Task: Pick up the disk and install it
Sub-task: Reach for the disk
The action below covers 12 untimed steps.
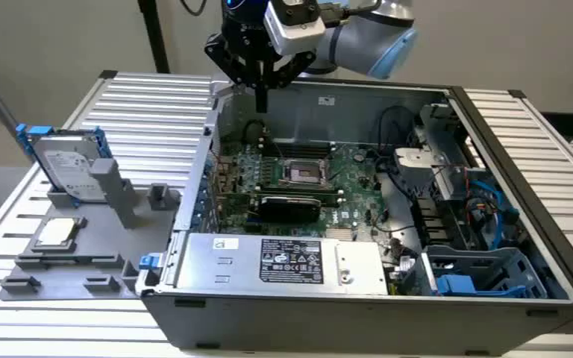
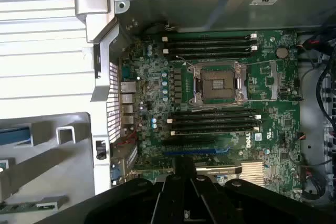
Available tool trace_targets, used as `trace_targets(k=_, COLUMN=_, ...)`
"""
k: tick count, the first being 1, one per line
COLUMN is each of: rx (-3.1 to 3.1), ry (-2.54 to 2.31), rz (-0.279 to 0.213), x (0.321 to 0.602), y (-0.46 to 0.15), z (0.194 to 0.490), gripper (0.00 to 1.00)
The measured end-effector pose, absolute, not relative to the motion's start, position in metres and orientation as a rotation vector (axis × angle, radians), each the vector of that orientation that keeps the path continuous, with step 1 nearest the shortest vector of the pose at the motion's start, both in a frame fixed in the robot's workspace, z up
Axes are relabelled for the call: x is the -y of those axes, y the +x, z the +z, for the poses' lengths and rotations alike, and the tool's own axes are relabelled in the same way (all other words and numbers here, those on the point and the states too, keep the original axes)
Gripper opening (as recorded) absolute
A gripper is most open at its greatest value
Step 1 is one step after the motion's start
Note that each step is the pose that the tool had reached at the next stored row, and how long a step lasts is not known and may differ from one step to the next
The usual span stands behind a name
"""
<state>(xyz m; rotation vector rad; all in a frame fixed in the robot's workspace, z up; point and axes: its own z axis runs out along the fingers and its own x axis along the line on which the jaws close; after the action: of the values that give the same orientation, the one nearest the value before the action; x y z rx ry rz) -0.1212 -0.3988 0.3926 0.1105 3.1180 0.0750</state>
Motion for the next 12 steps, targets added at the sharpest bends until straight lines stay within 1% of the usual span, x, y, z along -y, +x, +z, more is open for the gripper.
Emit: trace_targets(k=12, rx=-3.118, ry=0.11, rz=0.075, x=0.3988, y=-0.1238, z=0.3927, gripper=0.11)
